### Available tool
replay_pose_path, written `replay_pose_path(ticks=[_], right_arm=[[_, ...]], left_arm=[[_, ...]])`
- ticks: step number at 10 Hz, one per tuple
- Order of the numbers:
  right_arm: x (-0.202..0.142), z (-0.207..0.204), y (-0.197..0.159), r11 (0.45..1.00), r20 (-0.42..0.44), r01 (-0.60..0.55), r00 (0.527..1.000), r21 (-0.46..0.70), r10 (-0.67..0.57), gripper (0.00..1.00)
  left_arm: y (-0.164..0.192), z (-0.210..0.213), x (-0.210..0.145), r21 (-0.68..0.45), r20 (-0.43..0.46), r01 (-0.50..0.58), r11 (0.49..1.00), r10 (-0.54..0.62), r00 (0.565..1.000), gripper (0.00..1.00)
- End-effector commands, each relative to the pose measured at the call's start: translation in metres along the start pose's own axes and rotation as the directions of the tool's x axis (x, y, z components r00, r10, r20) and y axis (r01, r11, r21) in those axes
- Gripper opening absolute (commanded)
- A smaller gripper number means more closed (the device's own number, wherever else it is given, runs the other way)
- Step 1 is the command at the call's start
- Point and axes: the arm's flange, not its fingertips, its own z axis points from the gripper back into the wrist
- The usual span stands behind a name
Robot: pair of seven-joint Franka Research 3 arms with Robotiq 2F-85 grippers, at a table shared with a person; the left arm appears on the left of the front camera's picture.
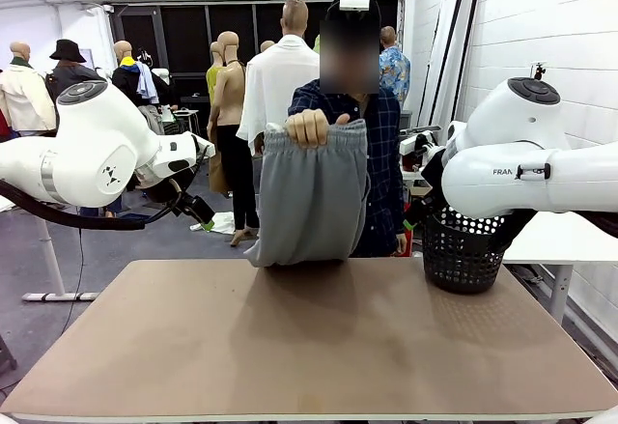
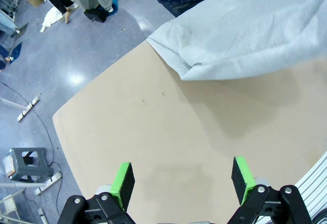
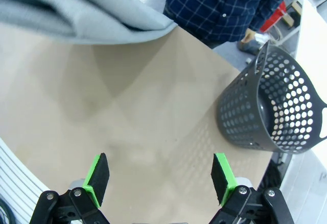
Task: Fold the training pants.
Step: Grab both ends of the Training pants handed by a person.
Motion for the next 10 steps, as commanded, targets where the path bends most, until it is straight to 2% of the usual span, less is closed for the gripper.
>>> replay_pose_path(ticks=[1,5,6,8,10], right_arm=[[0.0001,0.0002,-0.0003,1.0,0.001,0.001,1.0,0.001,-0.001,1.0],[0.0,0.0,0.0,1.0,0.0,0.0,1.0,0.0,0.0,1.0],[0.0003,-0.0001,-0.0018,0.999,0.005,-0.034,0.999,0.011,0.034,1.0],[0.0011,-0.0015,-0.0049,0.991,0.039,-0.128,0.991,0.031,0.127,1.0],[0.0031,-0.0046,-0.0097,0.967,0.086,-0.243,0.968,0.078,0.236,1.0]], left_arm=[[0.0004,0.0003,0.0,-0.002,0.001,0.001,1.0,-0.001,1.0,1.0],[0.0,0.0,0.0,0.0,0.0,0.0,1.0,0.0,1.0,1.0],[0.0,0.0003,0.0003,-0.003,-0.008,0.025,1.0,-0.025,1.0,1.0],[0.0027,0.002,0.0019,-0.036,-0.032,0.142,0.989,-0.143,0.989,1.0],[0.0071,0.0033,0.0068,-0.099,-0.023,0.345,0.934,-0.348,0.937,1.0]])
